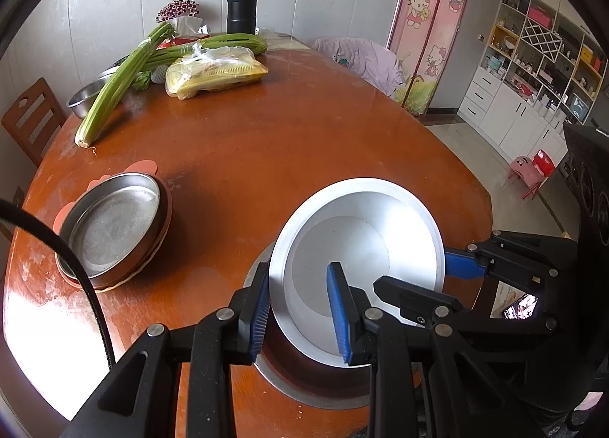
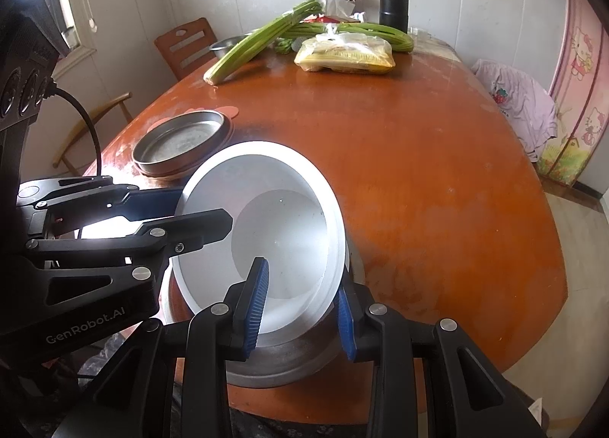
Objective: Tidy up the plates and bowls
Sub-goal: 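Lower the red-printed bowl into the white bowl, open the left gripper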
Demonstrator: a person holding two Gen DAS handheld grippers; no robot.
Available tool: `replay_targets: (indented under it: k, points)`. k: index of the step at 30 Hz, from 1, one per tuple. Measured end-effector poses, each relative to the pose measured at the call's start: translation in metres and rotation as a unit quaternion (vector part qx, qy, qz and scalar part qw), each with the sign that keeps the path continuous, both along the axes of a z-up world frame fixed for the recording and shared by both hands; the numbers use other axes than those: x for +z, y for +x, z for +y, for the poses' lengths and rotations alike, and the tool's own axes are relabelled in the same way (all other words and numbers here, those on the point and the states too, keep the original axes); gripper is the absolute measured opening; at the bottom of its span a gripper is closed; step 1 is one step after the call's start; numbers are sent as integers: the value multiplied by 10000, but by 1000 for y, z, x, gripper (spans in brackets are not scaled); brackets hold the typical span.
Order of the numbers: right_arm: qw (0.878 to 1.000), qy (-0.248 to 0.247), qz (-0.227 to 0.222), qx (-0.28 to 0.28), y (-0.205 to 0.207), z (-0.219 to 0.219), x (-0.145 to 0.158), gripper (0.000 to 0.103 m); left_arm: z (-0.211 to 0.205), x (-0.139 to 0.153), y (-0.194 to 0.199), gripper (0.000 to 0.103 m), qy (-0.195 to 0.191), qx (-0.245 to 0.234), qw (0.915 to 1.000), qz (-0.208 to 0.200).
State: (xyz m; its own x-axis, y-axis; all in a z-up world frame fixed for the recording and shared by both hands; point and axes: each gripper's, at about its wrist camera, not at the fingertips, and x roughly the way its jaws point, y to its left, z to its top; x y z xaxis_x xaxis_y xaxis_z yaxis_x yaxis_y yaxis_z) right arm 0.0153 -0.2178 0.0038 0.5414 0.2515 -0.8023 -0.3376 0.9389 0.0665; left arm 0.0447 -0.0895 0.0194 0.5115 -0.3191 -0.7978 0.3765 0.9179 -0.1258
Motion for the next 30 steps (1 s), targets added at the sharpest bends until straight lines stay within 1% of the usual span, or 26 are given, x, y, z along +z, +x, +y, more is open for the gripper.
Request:
replay_targets:
  k: [13, 19, 21, 30]
  points:
    - [9998, -195, -81, 5, 0, 6, -2, 36, 3, -5, 0, 29, -33, 34, 10000, 31]
    - [9999, -155, -52, 1, 1, 8, -6, 36, 7, -8, 2, 29, -85, 58, 9999, 101]
    - [9998, -203, -41, 7, 1, 9, -7, 36, 7, -10, 4, 29, -53, 55, 9999, 116]
    - [9995, -284, -104, 33, 1, 12, -5, 36, 11, -10, 8, 29, -131, 58, 9998, 170]
